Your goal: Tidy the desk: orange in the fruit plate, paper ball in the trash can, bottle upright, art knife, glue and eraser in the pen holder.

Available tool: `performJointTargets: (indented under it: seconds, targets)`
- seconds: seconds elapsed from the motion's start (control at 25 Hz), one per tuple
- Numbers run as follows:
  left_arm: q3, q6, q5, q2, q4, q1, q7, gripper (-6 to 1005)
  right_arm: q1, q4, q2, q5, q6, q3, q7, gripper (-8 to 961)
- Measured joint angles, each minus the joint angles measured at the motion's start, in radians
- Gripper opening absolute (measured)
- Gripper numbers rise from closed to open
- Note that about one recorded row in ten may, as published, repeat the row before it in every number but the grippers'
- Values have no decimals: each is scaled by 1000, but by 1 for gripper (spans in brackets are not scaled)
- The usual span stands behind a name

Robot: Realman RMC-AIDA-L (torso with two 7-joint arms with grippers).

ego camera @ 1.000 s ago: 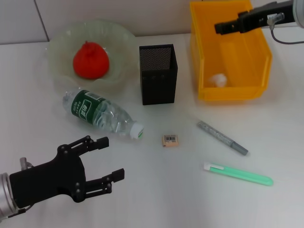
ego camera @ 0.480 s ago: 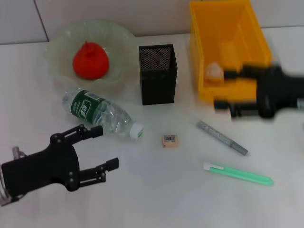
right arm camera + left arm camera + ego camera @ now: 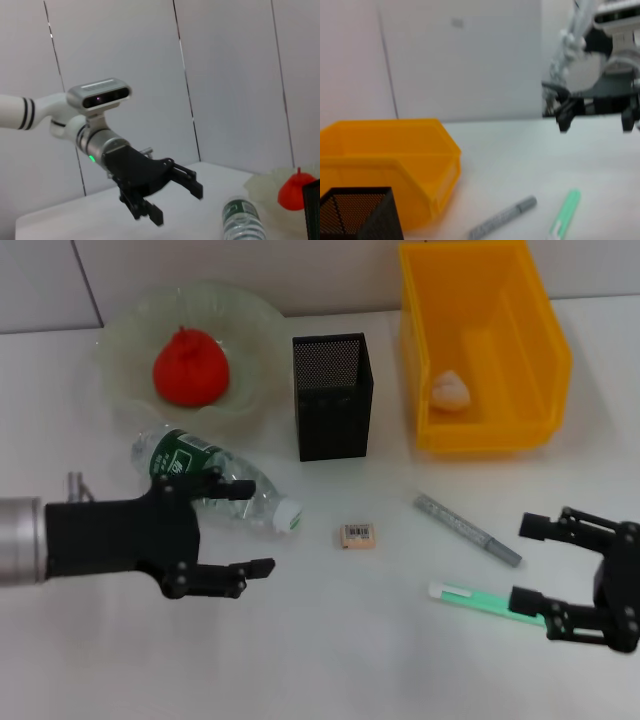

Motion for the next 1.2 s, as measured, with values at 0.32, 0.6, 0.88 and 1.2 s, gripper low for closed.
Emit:
performJointTargets:
  seconds: [0.32, 0.6, 0.88, 1.2]
  targets:
    - [229, -174, 180, -5, 241, -76, -51, 747, -32, 73, 8, -38, -3, 6, -26, 810]
    - [478, -359, 362, -7, 393, -84, -179, 743, -41, 118, 10, -77, 1, 18, -30, 809]
    - [627, -406, 507, -7, 412, -138, -312, 740, -42, 147, 11, -84, 11, 21, -33, 809]
    - [716, -457, 627, -10, 413, -156, -410, 736, -43, 164, 11, -85, 11, 21, -34, 809]
